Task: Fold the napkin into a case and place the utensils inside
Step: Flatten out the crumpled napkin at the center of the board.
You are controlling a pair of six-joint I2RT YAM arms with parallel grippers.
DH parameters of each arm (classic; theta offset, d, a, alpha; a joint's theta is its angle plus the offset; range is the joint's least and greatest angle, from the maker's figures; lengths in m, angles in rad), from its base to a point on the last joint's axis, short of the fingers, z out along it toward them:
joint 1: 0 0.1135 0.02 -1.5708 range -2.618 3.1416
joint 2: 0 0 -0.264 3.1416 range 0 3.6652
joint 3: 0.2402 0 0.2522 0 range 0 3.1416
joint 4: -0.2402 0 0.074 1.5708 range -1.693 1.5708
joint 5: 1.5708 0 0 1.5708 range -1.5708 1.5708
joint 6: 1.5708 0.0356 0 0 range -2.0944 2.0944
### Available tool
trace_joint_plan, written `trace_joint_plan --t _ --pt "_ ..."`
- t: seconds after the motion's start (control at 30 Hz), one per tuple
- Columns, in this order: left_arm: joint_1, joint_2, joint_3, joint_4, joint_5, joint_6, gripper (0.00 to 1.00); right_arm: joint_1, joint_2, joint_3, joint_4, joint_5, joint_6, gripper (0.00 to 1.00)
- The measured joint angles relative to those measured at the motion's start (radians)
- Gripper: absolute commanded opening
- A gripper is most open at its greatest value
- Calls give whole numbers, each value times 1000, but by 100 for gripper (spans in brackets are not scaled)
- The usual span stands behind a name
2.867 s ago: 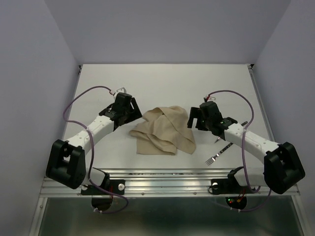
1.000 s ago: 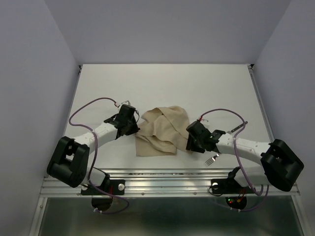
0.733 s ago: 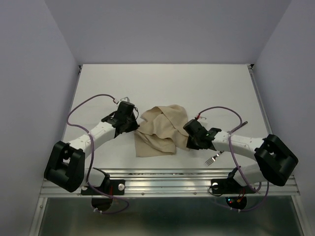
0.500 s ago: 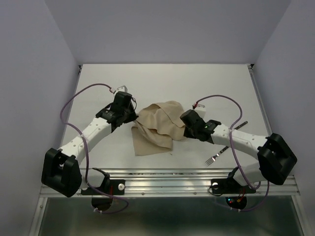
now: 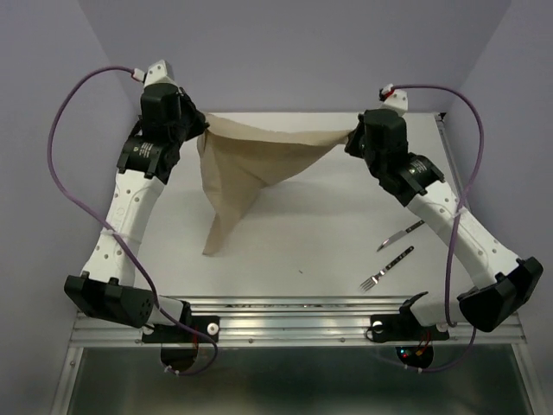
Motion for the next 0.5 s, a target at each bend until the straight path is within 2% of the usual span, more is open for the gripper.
trace_joint_plan --t 0.17,0.33,0.5 --pt "2 12 226 -27 -9 56 0 2 -24 187 2 10 -80 1" --pt "0 -64 253 -27 10 101 0 3 -92 272 -2 -6 -127 1" --pt "-5 -148 253 -26 87 127 0 8 -147 338 -7 -48 -140 1"
